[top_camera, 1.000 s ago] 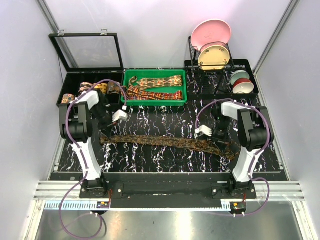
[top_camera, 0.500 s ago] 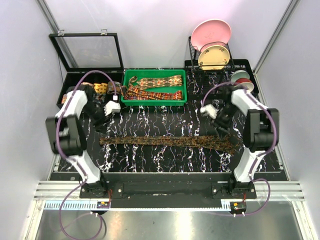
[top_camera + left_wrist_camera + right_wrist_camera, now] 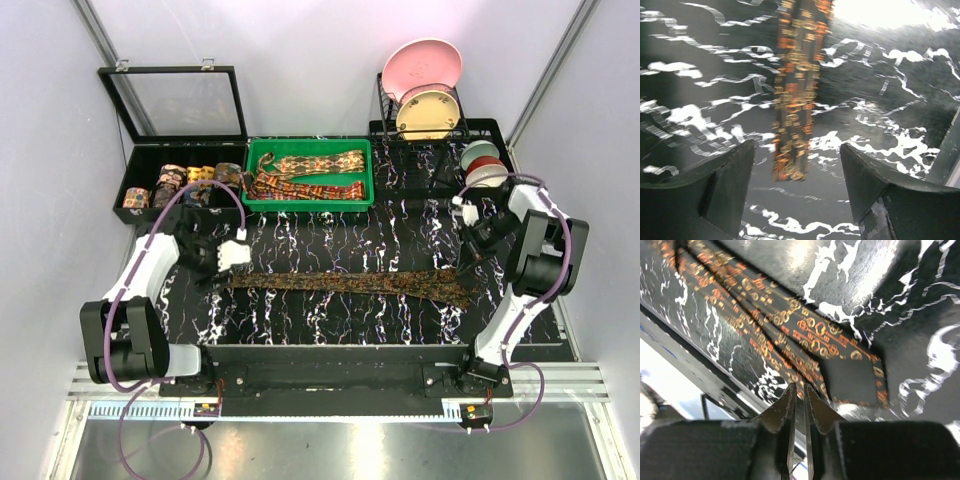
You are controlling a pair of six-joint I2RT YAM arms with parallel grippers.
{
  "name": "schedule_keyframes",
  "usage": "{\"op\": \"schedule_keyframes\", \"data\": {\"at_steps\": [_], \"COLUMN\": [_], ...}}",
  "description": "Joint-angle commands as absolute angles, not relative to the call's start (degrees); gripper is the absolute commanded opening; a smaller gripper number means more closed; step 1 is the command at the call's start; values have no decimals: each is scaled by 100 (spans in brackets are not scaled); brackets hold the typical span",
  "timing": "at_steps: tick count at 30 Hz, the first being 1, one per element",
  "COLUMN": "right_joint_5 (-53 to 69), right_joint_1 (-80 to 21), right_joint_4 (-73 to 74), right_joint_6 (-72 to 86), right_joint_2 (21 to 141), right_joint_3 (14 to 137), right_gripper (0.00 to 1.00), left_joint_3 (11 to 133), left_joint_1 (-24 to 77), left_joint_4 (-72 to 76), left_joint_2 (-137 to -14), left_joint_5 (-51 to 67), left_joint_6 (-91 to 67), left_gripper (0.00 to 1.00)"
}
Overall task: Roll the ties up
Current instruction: Flatten out the tie at the center of the board.
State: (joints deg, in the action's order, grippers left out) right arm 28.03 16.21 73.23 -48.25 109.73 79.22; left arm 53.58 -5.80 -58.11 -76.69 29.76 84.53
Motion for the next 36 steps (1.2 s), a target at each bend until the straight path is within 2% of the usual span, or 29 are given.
{"op": "schedule_keyframes", "data": {"at_steps": [1, 14, 23, 25, 28, 29, 32, 36], "right_joint_5": [2716, 2075, 1767, 1705, 1582, 1539, 1494, 1389], "right_joint_1": [1608, 1608, 1608, 1608, 1608, 1608, 1608, 1608], "right_joint_4": [6646, 5968, 5818, 5783, 5739, 5739, 5739, 5713], "right_joint_6": [-3912, -3744, -3779, -3788, -3797, -3806, -3806, -3849], "right_joint_2": [11206, 11461, 11373, 11373, 11364, 11364, 11355, 11382], "right_joint_3": [7586, 7128, 7040, 7031, 7022, 7031, 7040, 7058], "right_gripper": [16, 17, 17, 17, 16, 17, 16, 16], "left_joint_3": [4967, 4746, 4755, 4781, 4834, 4834, 4738, 4614], "left_joint_1": [-536, -26, 984, 1142, 1195, 1195, 1187, 1143], "left_joint_4": [-5371, -4474, -4062, -4008, -4025, -4025, -4087, -4183], "left_joint_2": [-7690, -8112, -8595, -8736, -8841, -8833, -8693, -8526], "left_joint_5": [2681, 2408, 2215, 2127, 2048, 1996, 1881, 1723], "left_joint_6": [9069, 8781, 8315, 8210, 8156, 8165, 8253, 8446], "left_gripper": [73, 70, 64, 57, 42, 33, 19, 13]}}
